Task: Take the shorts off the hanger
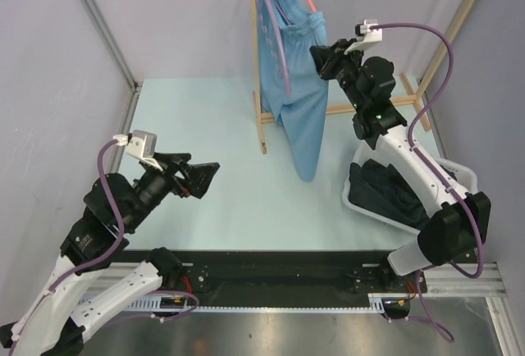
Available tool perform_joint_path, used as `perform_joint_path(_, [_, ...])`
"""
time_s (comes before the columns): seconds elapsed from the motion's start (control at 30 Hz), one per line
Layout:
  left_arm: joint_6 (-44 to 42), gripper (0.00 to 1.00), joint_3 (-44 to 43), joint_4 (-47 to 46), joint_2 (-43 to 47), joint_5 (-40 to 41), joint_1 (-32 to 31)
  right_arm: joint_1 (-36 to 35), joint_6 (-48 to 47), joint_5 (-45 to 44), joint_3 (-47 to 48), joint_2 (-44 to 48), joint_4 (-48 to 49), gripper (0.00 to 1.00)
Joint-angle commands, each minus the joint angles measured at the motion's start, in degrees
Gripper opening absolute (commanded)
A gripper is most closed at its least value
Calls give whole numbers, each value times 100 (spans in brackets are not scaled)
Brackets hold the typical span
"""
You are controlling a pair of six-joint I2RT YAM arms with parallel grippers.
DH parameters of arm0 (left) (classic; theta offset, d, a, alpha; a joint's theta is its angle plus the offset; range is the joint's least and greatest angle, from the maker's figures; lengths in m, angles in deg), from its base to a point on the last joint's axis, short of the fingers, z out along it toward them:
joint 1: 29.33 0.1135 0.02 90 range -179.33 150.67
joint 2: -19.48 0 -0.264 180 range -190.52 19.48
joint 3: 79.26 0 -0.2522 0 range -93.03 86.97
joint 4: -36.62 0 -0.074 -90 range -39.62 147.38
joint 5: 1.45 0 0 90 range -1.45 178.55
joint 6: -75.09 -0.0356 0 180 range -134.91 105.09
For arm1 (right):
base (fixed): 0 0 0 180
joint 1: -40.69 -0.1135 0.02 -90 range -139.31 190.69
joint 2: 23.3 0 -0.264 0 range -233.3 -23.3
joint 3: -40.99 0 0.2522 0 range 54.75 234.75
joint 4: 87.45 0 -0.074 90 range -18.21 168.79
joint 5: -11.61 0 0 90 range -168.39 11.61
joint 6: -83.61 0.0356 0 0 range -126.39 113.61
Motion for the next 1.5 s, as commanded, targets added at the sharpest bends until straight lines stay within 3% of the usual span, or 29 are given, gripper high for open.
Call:
perform_joint_path(0.0, [46,99,-187,-13,-13,-42,11,-180,-475,-1055,-137,450,1536,0])
perform_joint_path(0.43, [-51,99,-117,-224,-223,73,11,-452,-1311,-1663,-568,556,2485,0])
perform_joint_path(0.67, [-51,99,-91,-365,-382,11,11,-461,-1337,-1794,-682,758,2232,0])
perform_joint_path(0.87, [2,99,-56,-514,-531,-147,11,-461,-916,-1996,-1069,1513,1152,0])
perform_joint_path(1.07, [125,99,84,-795,-698,-375,2,-461,305,-1892,-1552,2453,-1229,0])
perform_joint_path(1.3, [248,97,111,-1208,-1067,-822,11,-540,764,-180,-2606,3613,-3365,0])
perform_joint_path(1.47, [353,95,173,-1437,-1269,-973,2,-655,816,954,-3492,4430,-3598,0])
